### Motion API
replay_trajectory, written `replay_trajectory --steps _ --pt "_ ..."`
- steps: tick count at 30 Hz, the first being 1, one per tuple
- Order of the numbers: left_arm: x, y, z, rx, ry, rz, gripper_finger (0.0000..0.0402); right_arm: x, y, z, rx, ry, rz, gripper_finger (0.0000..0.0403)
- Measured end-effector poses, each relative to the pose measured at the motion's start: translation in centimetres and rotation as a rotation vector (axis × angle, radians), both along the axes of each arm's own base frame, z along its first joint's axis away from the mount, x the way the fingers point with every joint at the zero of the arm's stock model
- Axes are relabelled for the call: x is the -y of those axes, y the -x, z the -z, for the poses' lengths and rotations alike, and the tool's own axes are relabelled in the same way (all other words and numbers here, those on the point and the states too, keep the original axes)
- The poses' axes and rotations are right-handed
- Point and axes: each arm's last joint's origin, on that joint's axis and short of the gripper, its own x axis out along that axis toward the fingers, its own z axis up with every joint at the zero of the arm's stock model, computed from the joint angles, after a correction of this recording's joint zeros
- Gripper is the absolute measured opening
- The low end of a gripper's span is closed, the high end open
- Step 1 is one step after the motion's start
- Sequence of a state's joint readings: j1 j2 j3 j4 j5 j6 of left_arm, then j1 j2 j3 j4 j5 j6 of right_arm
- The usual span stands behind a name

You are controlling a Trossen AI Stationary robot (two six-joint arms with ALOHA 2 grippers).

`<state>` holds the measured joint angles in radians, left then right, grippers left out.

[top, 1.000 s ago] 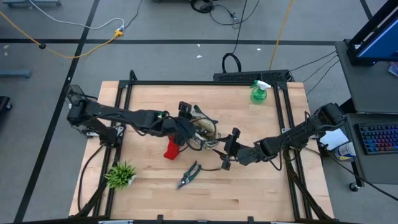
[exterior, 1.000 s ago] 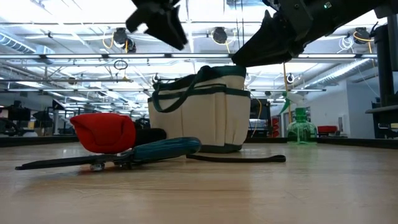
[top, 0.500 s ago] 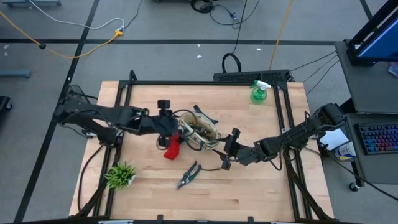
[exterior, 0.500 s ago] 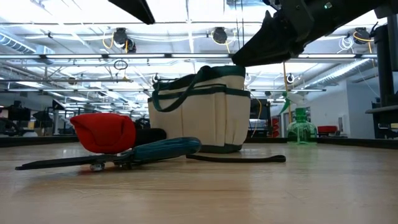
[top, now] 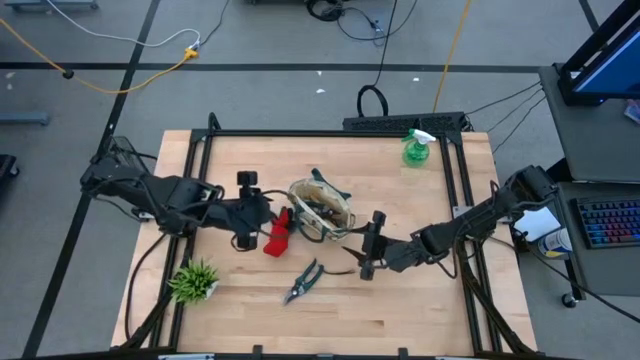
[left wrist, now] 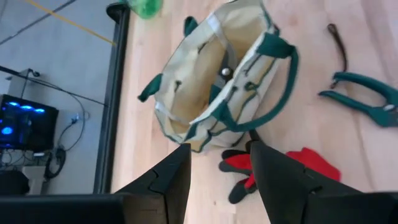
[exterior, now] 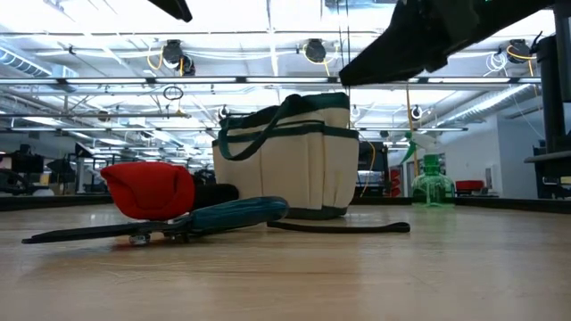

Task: Pick & Place Garden tools in Gardening bag
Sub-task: Put the green shear scissors into the gardening bag

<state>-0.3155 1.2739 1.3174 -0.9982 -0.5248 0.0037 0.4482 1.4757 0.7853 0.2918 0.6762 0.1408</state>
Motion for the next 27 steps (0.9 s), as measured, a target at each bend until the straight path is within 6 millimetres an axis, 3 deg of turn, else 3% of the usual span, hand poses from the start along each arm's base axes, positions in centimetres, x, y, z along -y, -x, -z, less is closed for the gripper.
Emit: replay_trajectory --steps 8,16,22,27 --pt "1.7 1.3 0.1 0.052 -0.043 0.009 0.0172 -0.7 -0.1 -0.8 0.062 0.04 -0.065 0.0212" --pt "1.8 4.0 3.2 0.114 0.035 -0.022 0.0172 -0.5 -0.6 -1.2 0.097 -0.007 -0.149 0.0212" --pt "1.2 5.8 5.4 0.276 0.097 0.017 0.0172 -0.2 -1.2 -1.9 0.144 -0.055 -0.354 0.0212" --pt "0.5 7.0 7.3 0.386 0.133 0.036 0.0172 0.2 -2.0 -1.6 0.191 -0.057 -0.346 0.0212"
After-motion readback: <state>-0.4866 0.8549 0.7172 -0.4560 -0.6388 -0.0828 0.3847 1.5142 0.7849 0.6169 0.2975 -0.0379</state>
